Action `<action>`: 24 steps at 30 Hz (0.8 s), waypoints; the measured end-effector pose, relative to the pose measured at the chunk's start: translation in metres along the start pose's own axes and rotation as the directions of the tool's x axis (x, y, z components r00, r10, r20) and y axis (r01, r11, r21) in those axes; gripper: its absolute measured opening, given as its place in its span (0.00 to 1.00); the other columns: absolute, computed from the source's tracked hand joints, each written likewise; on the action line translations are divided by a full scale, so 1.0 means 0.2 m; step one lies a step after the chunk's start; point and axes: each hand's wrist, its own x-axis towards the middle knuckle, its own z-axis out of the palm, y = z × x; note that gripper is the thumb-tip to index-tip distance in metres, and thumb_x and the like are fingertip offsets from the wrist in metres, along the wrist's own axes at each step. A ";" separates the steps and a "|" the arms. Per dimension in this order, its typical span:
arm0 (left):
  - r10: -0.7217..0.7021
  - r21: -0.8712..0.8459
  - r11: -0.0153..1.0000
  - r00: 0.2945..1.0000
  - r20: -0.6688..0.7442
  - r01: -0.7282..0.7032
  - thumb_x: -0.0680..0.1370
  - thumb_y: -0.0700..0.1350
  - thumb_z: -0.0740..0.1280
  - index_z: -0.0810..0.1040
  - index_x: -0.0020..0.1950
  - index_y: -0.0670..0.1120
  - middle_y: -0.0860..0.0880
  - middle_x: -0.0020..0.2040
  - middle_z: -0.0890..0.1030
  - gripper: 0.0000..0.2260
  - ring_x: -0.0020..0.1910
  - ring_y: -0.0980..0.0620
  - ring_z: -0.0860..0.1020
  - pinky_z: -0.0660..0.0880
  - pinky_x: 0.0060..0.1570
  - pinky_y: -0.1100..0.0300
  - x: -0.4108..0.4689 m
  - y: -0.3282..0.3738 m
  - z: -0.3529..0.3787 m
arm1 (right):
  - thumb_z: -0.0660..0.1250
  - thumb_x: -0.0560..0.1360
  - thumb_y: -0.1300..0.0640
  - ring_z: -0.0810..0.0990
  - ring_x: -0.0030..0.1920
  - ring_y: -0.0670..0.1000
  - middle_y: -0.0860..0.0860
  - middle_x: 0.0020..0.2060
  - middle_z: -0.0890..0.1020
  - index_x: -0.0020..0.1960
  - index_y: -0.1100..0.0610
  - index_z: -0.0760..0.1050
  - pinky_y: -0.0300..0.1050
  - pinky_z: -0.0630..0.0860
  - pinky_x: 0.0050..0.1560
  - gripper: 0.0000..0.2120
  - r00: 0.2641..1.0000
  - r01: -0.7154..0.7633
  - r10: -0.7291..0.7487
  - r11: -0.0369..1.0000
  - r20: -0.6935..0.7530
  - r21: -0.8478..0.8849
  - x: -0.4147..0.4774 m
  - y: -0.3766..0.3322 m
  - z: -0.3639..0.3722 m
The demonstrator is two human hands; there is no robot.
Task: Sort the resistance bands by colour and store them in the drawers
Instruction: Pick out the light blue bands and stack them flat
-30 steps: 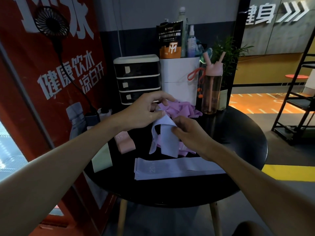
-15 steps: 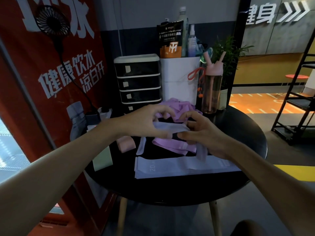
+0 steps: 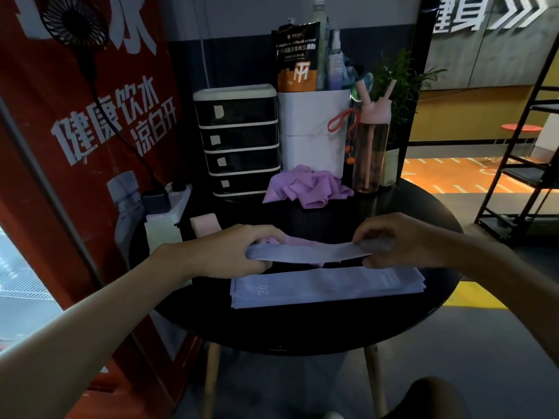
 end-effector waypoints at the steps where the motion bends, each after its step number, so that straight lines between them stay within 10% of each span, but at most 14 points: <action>1: 0.006 0.002 1.000 1.000 0.003 -0.006 0.77 0.45 0.71 0.75 0.64 0.58 0.57 0.43 0.77 0.17 0.42 0.60 0.77 0.72 0.42 0.69 0.00 0.00 0.02 | 0.75 0.71 0.56 0.77 0.54 0.42 0.42 0.53 0.78 0.54 0.46 0.78 0.39 0.74 0.55 0.13 1.000 -0.016 0.017 0.999 0.024 -0.032 -0.01 0.01 0.00; 7: 0.000 0.130 0.991 0.996 0.086 -0.011 0.75 0.60 0.71 0.72 0.69 0.57 0.62 0.60 0.75 0.24 0.57 0.64 0.75 0.75 0.57 0.61 -0.01 -0.01 0.12 | 0.73 0.73 0.56 0.73 0.58 0.42 0.41 0.56 0.75 0.60 0.49 0.76 0.31 0.71 0.51 0.17 0.991 -0.041 0.061 0.987 0.123 -0.158 -0.04 0.04 0.04; 24: 0.053 0.428 0.899 0.993 0.108 -0.095 0.74 0.70 0.58 0.68 0.68 0.63 0.65 0.55 0.69 0.25 0.56 0.62 0.67 0.67 0.62 0.58 -0.01 -0.06 0.18 | 0.72 0.73 0.49 0.72 0.57 0.39 0.36 0.54 0.73 0.58 0.40 0.74 0.35 0.69 0.54 0.15 0.993 -0.036 0.056 0.982 0.106 -0.183 -0.05 0.16 0.10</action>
